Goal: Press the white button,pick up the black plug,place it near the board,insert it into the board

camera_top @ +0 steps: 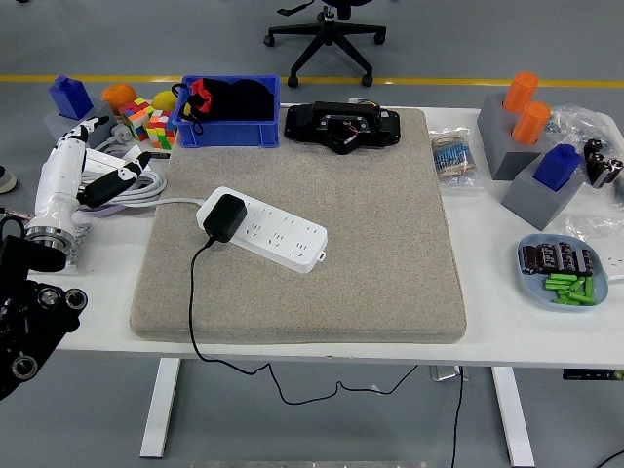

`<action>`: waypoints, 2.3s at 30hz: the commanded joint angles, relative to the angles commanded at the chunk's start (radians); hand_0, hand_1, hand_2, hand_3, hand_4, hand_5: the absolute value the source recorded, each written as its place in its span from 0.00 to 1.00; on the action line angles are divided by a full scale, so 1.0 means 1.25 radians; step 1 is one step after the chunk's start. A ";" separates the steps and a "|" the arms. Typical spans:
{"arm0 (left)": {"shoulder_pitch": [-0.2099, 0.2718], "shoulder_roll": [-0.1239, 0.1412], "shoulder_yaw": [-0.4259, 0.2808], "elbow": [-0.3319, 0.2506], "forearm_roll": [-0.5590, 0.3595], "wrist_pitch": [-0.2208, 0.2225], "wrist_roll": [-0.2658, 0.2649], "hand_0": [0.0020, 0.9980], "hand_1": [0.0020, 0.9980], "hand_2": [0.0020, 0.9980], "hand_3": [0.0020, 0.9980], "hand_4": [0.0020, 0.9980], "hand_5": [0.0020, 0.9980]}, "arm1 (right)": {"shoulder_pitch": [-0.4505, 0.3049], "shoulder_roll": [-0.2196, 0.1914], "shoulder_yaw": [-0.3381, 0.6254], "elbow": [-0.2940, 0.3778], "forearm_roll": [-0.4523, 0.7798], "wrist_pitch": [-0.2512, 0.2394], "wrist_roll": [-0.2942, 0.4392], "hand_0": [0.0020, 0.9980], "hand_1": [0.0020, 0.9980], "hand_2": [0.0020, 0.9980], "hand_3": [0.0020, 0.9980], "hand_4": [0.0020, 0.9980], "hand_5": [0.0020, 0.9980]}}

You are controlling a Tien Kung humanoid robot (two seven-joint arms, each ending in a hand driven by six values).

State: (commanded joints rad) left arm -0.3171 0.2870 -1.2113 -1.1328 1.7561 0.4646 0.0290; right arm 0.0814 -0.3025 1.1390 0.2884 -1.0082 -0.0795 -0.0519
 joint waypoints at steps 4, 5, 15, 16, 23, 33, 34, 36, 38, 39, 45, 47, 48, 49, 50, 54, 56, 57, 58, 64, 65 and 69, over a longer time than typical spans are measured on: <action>0.011 -0.002 -0.019 -0.002 0.001 0.001 -0.003 1.00 0.99 0.94 0.85 0.86 0.62 | 0.000 0.005 0.012 -0.001 -0.007 0.000 -0.001 0.60 0.58 0.57 0.58 0.65 0.36; 0.014 -0.003 -0.023 -0.002 0.000 0.002 -0.005 1.00 0.99 0.94 0.85 0.86 0.62 | 0.000 0.008 0.020 -0.002 -0.011 0.000 -0.001 0.60 0.58 0.57 0.58 0.65 0.36; 0.011 0.003 -0.032 -0.008 -0.022 0.033 -0.047 1.00 0.98 0.93 0.83 0.85 0.58 | 0.023 0.028 0.046 -0.004 -0.034 0.007 -0.010 0.60 0.58 0.57 0.58 0.65 0.36; 0.015 0.001 -0.031 -0.009 -0.023 0.031 -0.046 1.00 0.98 0.93 0.83 0.85 0.58 | 0.018 0.025 0.046 -0.003 -0.035 0.009 -0.013 0.60 0.58 0.57 0.58 0.65 0.36; 0.053 -0.009 -0.042 -0.016 -0.019 0.028 -0.039 1.00 0.98 0.93 0.83 0.85 0.58 | -0.011 0.029 0.104 -0.004 -0.065 0.011 -0.018 0.61 0.58 0.58 0.59 0.65 0.37; 0.058 -0.015 -0.036 -0.017 -0.018 0.021 -0.031 1.00 0.98 0.93 0.83 0.84 0.56 | -0.019 0.030 0.128 -0.007 -0.077 0.021 -0.034 0.61 0.59 0.58 0.59 0.65 0.37; 0.060 -0.016 -0.035 -0.018 -0.018 0.020 -0.031 1.00 0.98 0.93 0.83 0.84 0.56 | -0.022 0.031 0.130 -0.008 -0.079 0.023 -0.037 0.61 0.59 0.58 0.59 0.65 0.37; 0.064 -0.017 -0.032 -0.018 -0.018 0.019 -0.030 1.00 0.98 0.93 0.83 0.84 0.56 | -0.026 0.032 0.134 -0.012 -0.079 0.024 -0.037 0.61 0.59 0.58 0.59 0.65 0.37; 0.068 -0.018 -0.023 -0.017 -0.017 0.015 -0.026 1.00 0.98 0.93 0.83 0.83 0.55 | -0.029 0.038 0.151 -0.030 -0.085 0.025 -0.038 0.61 0.59 0.58 0.59 0.65 0.38; 0.069 -0.018 -0.021 -0.017 -0.017 0.013 -0.025 1.00 0.98 0.93 0.83 0.83 0.55 | -0.029 0.040 0.157 -0.036 -0.087 0.026 -0.038 0.61 0.59 0.58 0.59 0.65 0.38; 0.079 -0.017 -0.009 -0.014 -0.018 0.003 -0.015 1.00 0.98 0.93 0.83 0.82 0.54 | -0.033 0.043 0.171 -0.052 -0.092 0.025 -0.037 0.61 0.59 0.58 0.59 0.65 0.38; 0.079 -0.017 -0.005 -0.015 -0.018 0.000 -0.013 1.00 0.98 0.93 0.83 0.82 0.54 | -0.032 0.042 0.171 -0.053 -0.091 0.025 -0.037 0.61 0.59 0.58 0.59 0.65 0.38; 0.080 -0.017 -0.002 -0.016 -0.018 0.000 -0.012 1.00 0.98 0.93 0.83 0.82 0.54 | -0.032 0.042 0.173 -0.053 -0.091 0.025 -0.038 0.61 0.59 0.58 0.59 0.65 0.38; 0.081 -0.018 0.002 -0.017 -0.017 -0.002 -0.010 1.00 0.98 0.93 0.83 0.82 0.54 | -0.033 0.042 0.176 -0.053 -0.092 0.026 -0.038 0.61 0.59 0.58 0.59 0.65 0.38; 0.081 -0.019 0.004 -0.017 -0.016 -0.002 -0.010 1.00 0.98 0.93 0.82 0.82 0.54 | -0.034 0.042 0.179 -0.053 -0.094 0.026 -0.039 0.62 0.59 0.58 0.59 0.65 0.38; 0.083 -0.025 0.008 -0.018 -0.017 -0.004 -0.007 1.00 0.98 0.93 0.82 0.82 0.54 | -0.039 0.047 0.218 -0.054 -0.120 0.030 -0.044 0.62 0.59 0.58 0.59 0.65 0.38; 0.083 -0.026 0.010 -0.018 -0.018 -0.006 -0.005 1.00 0.98 0.93 0.82 0.82 0.54 | -0.040 0.050 0.240 -0.053 -0.132 0.030 -0.045 0.61 0.59 0.59 0.59 0.65 0.38; 0.083 -0.027 0.011 -0.018 -0.019 -0.007 -0.003 1.00 0.98 0.93 0.82 0.82 0.54 | -0.039 0.051 0.252 -0.053 -0.138 0.031 -0.045 0.61 0.59 0.59 0.59 0.65 0.38; 0.083 -0.028 0.012 -0.018 -0.019 -0.008 -0.003 1.00 0.98 0.93 0.82 0.82 0.54 | -0.039 0.051 0.255 -0.053 -0.140 0.032 -0.046 0.61 0.59 0.59 0.59 0.65 0.38; 0.091 -0.032 0.011 -0.016 -0.021 -0.011 0.001 1.00 0.98 0.93 0.82 0.82 0.54 | -0.046 0.051 0.263 -0.050 -0.144 0.033 -0.049 0.61 0.59 0.59 0.59 0.65 0.39; 0.092 -0.033 0.011 -0.015 -0.021 -0.011 0.002 1.00 0.98 0.93 0.82 0.82 0.54 | -0.047 0.051 0.264 -0.050 -0.144 0.033 -0.049 0.61 0.59 0.59 0.59 0.65 0.39; 0.091 -0.038 0.010 -0.016 -0.022 -0.012 0.004 1.00 0.98 0.93 0.82 0.82 0.54 | -0.048 0.056 0.281 -0.051 -0.153 0.035 -0.052 0.62 0.59 0.59 0.59 0.66 0.39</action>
State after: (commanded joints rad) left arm -0.2029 0.2396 -1.1990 -1.1526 1.7286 0.4497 0.0346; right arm 0.0208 -0.2324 1.4900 0.2252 -1.1989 -0.0359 -0.1170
